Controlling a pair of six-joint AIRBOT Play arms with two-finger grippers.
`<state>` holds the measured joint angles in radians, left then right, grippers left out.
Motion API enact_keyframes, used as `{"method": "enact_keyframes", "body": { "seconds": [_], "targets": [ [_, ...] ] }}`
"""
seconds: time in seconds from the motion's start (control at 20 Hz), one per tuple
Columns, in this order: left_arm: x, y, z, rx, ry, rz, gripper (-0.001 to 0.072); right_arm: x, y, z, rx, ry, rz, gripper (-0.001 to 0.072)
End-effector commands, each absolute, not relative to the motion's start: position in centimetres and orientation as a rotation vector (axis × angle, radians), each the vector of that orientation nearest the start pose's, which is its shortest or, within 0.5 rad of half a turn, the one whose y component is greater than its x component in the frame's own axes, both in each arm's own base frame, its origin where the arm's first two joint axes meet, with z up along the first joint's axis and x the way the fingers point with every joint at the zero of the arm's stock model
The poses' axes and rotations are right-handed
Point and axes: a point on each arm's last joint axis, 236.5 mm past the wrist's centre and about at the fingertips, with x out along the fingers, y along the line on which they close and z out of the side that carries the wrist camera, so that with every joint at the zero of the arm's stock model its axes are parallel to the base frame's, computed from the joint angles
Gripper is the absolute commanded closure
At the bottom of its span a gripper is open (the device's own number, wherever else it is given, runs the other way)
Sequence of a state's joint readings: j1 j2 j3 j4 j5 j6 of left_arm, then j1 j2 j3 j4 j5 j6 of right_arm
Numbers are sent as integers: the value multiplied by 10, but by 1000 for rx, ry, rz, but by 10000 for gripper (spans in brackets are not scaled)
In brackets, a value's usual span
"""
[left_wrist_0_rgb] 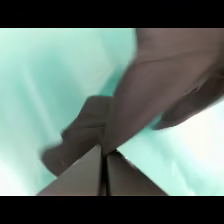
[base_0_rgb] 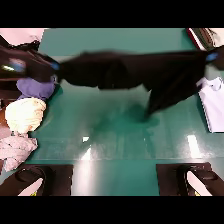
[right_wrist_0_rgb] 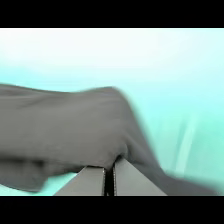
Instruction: Fold the shirts.
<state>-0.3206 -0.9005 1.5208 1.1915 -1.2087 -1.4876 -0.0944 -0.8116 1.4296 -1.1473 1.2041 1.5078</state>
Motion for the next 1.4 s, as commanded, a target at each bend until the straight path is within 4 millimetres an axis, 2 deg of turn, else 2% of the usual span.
{"method": "enact_keyframes", "body": {
  "seconds": [0.0,0.15,0.25,0.35,0.45,0.55,0.65,0.85,1.0,1.1,1.25,1.35],
  "targets": [
    [267,-172,410,-64,344,-651,685,287,33,386,190,328,171,695],
    [240,-172,457,-74,227,-692,685,257,37,414,159,249,168,695],
    [229,-169,475,-72,179,-699,685,242,41,421,147,228,175,695],
    [226,-167,479,-68,166,-698,685,232,45,423,143,224,185,695],
    [232,-165,471,-56,193,-679,685,229,50,419,152,243,202,695],
    [249,-160,446,-20,276,-633,685,234,67,402,194,333,279,695],
    [270,-155,410,15,387,-585,685,243,90,375,258,481,398,696],
    [319,-141,315,90,643,-469,685,266,121,312,319,782,553,695],
    [348,-135,237,137,819,-406,685,281,171,245,338,975,677,695],
    [369,-138,195,141,883,-390,685,300,199,195,314,1033,677,695],
    [408,-147,150,140,913,-375,685,338,216,127,257,1058,600,695],
    [425,-153,127,134,936,-373,685,355,221,93,265,1096,565,695]
  ]
}}
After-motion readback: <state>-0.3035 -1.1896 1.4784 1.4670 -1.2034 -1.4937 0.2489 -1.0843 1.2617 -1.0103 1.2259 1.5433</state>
